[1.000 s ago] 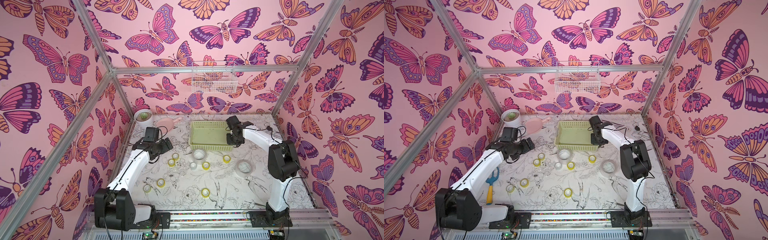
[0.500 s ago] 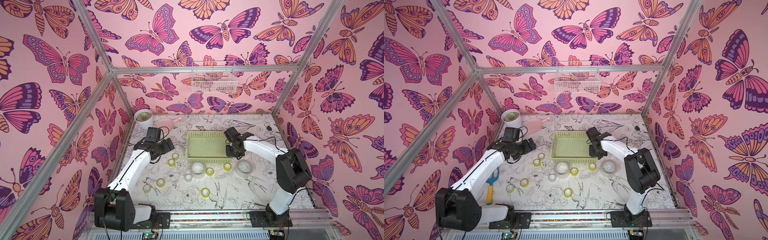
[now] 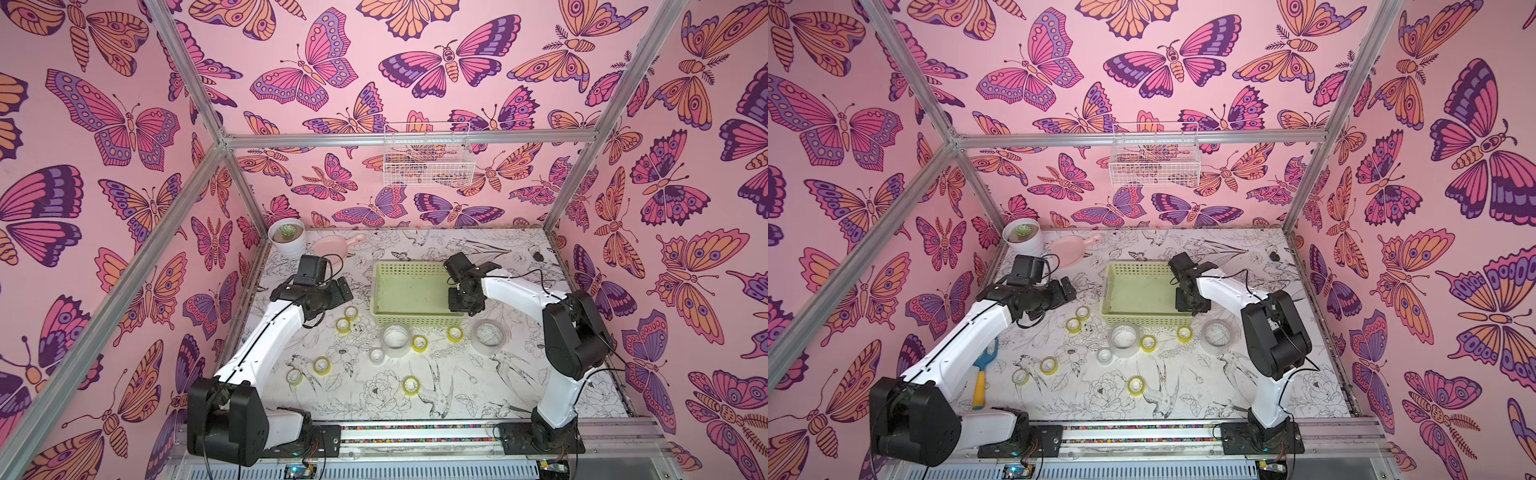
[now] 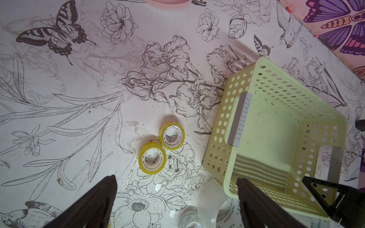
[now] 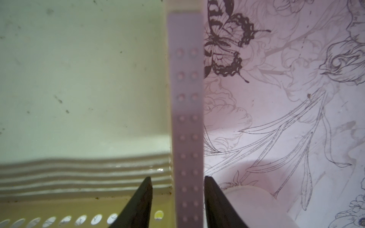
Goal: Put the transparent tape into the storage box
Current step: Move the storage box to the center of the board.
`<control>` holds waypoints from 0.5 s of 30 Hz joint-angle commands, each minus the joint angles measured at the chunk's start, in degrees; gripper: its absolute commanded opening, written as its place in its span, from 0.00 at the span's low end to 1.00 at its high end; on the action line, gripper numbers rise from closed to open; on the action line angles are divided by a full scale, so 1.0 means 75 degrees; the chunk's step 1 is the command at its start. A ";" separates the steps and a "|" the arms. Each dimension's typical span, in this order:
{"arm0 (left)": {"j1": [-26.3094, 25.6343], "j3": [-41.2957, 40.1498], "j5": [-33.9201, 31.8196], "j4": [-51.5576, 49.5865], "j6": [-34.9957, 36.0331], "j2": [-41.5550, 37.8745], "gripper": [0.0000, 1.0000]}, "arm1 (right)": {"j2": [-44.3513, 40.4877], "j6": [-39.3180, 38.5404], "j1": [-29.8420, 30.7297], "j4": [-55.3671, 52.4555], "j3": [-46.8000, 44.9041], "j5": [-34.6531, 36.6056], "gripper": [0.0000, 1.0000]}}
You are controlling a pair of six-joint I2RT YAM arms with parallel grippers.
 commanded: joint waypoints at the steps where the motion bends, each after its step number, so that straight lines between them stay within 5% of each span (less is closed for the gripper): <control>1: -0.0122 -0.0062 -0.0329 -0.0146 0.0079 -0.0132 1.00 | -0.0621 -0.0173 0.0050 -0.0067 0.0074 0.0130 0.63; 5: -0.0402 0.0123 -0.0546 -0.0127 0.0355 0.0001 1.00 | -0.1427 -0.0350 0.0050 -0.0164 -0.0156 0.0308 0.78; 15: -0.1577 0.1038 -0.0319 -0.0129 0.0183 0.0733 1.00 | -0.3264 0.0141 -0.0008 -0.1376 -0.1486 0.1089 0.75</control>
